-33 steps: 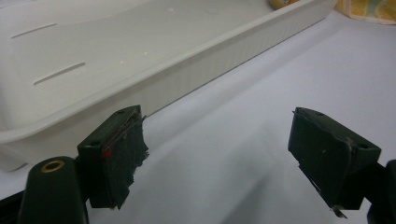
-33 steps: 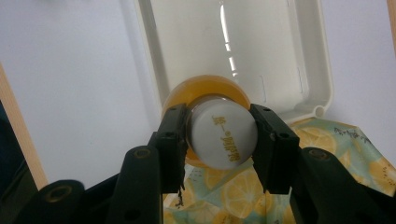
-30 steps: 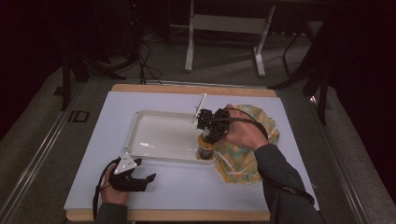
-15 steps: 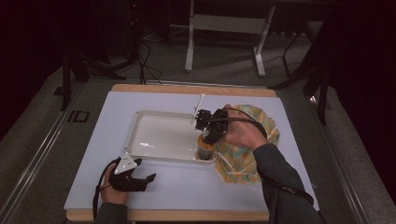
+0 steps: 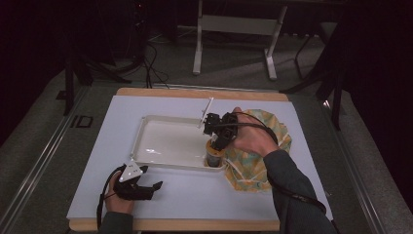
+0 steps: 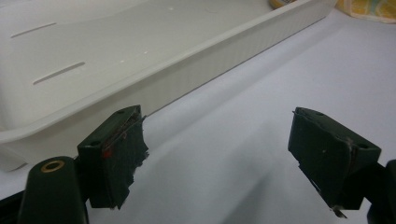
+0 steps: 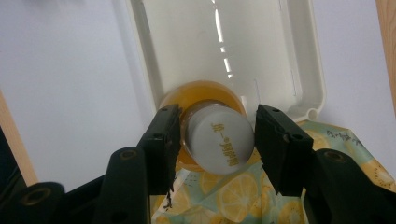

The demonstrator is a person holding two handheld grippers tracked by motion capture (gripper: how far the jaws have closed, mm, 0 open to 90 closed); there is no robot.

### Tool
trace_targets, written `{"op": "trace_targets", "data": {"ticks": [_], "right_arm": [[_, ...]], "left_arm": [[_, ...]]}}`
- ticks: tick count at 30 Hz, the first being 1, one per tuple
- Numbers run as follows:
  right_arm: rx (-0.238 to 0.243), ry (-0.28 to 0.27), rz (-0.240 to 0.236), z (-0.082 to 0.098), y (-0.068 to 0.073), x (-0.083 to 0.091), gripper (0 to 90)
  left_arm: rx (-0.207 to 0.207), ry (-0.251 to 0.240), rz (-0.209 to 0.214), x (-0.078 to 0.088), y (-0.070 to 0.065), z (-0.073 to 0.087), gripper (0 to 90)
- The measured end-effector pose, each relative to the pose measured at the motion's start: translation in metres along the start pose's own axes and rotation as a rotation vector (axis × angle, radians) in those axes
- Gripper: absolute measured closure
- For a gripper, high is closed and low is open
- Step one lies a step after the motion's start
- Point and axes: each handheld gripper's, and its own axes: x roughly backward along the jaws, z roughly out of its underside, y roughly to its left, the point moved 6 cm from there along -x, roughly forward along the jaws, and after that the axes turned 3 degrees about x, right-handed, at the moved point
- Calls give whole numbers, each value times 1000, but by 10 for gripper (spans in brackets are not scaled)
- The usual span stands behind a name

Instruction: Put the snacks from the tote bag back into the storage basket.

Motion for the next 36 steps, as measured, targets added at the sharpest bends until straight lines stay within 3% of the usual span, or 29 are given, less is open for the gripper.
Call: {"op": "trace_targets", "data": {"ticks": [18, 36], "right_arm": [[-10, -4, 4, 8, 1, 0, 400], [-3, -4, 4, 24, 0, 10, 406]], "left_arm": [[1, 1, -1, 0, 0, 0, 187], [3, 3, -1, 0, 0, 0, 186]]}}
